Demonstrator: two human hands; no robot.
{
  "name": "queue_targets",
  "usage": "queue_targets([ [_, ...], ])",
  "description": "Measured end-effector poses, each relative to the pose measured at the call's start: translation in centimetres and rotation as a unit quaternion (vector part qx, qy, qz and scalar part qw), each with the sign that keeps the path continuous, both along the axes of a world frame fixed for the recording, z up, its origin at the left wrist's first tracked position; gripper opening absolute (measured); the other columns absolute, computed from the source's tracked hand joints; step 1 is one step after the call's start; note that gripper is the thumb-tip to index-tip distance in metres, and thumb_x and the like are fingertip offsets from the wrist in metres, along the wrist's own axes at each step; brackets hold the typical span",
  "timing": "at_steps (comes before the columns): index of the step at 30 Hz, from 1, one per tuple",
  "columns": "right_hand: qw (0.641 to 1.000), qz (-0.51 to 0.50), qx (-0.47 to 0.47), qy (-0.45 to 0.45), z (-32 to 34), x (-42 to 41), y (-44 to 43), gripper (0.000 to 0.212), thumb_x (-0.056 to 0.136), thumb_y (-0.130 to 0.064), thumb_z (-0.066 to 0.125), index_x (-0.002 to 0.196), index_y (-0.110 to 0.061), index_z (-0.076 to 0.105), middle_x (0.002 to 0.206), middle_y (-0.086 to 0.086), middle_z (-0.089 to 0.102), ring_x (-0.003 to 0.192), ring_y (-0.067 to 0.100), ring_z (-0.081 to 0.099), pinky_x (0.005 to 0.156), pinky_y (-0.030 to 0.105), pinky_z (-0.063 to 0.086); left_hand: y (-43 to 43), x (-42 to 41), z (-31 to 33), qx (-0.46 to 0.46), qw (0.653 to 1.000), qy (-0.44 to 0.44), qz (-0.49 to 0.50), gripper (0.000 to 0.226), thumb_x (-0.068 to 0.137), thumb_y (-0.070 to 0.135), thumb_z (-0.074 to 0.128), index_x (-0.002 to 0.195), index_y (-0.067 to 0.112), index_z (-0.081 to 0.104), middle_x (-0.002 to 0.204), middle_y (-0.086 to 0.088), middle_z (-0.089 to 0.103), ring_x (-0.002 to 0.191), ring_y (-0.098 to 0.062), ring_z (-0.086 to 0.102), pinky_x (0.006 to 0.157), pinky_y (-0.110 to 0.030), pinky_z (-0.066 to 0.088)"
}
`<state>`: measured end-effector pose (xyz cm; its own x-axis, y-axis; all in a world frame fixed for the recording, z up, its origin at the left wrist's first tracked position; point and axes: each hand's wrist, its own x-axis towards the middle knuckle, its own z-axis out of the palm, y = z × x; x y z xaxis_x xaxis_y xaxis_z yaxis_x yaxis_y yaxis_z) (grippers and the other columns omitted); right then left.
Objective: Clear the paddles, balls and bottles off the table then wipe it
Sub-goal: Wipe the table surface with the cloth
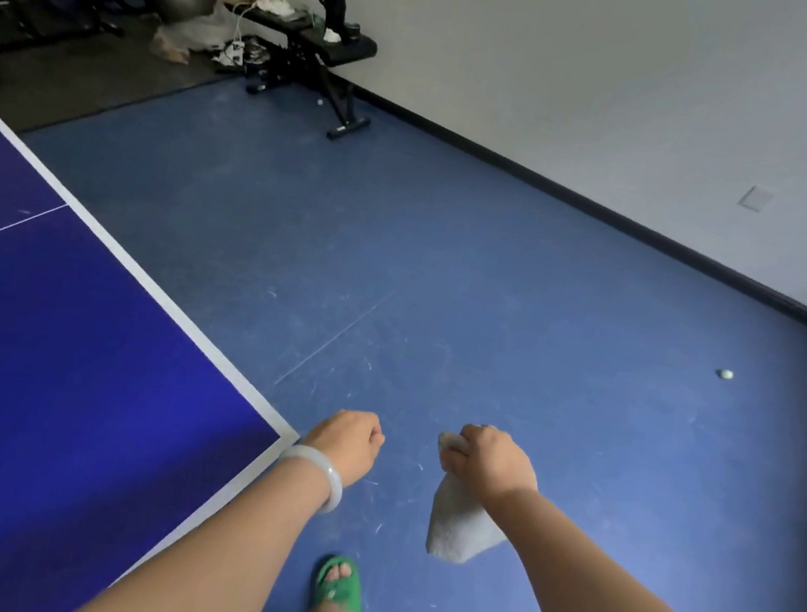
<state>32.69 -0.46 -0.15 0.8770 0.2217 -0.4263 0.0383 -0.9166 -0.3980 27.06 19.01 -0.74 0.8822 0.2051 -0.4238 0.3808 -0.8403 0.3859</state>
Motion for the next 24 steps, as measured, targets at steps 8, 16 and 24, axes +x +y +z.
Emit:
queue_targets([
  [8, 0.997, 0.065, -0.033, -0.023, 1.1, 14.1, 5.6, 0.034, 0.091, -0.026, 0.056, 0.065, -0.018, 0.035, 0.079, 0.000, 0.043, 0.075, 0.023, 0.046, 0.062, 0.029, 0.032, 5.3, 12.9, -0.8, 0.009, 0.999, -0.007, 0.041, 0.023, 0.100, 0.030, 0.043, 0.096, 0.016, 0.060, 0.099, -0.003, 0.064, 0.078, -0.024, 0.055, 0.069, -0.032, 0.045],
  [16, 0.986, 0.150, -0.049, -0.045, 2.6, 28.2, 15.1, 0.031, 0.093, -0.030, 0.055, 0.069, -0.017, 0.040, 0.073, -0.005, 0.037, 0.076, 0.021, 0.047, 0.063, 0.029, 0.032, 14.6, 23.9, 0.5, 0.008, 0.993, -0.016, 0.114, 0.022, 0.101, 0.027, 0.041, 0.097, 0.016, 0.060, 0.098, -0.001, 0.062, 0.081, -0.023, 0.056, 0.071, -0.031, 0.045],
  [24, 0.953, 0.293, -0.065, -0.039, 0.3, 40.3, 25.1, 0.034, 0.096, -0.031, 0.054, 0.069, -0.020, 0.036, 0.086, -0.001, 0.044, 0.081, 0.020, 0.045, 0.068, 0.028, 0.033, 22.6, 29.6, -1.4, 0.032, 0.970, 0.031, 0.241, 0.022, 0.102, 0.025, 0.041, 0.091, 0.013, 0.056, 0.101, -0.007, 0.063, 0.081, -0.026, 0.054, 0.068, -0.030, 0.038],
])
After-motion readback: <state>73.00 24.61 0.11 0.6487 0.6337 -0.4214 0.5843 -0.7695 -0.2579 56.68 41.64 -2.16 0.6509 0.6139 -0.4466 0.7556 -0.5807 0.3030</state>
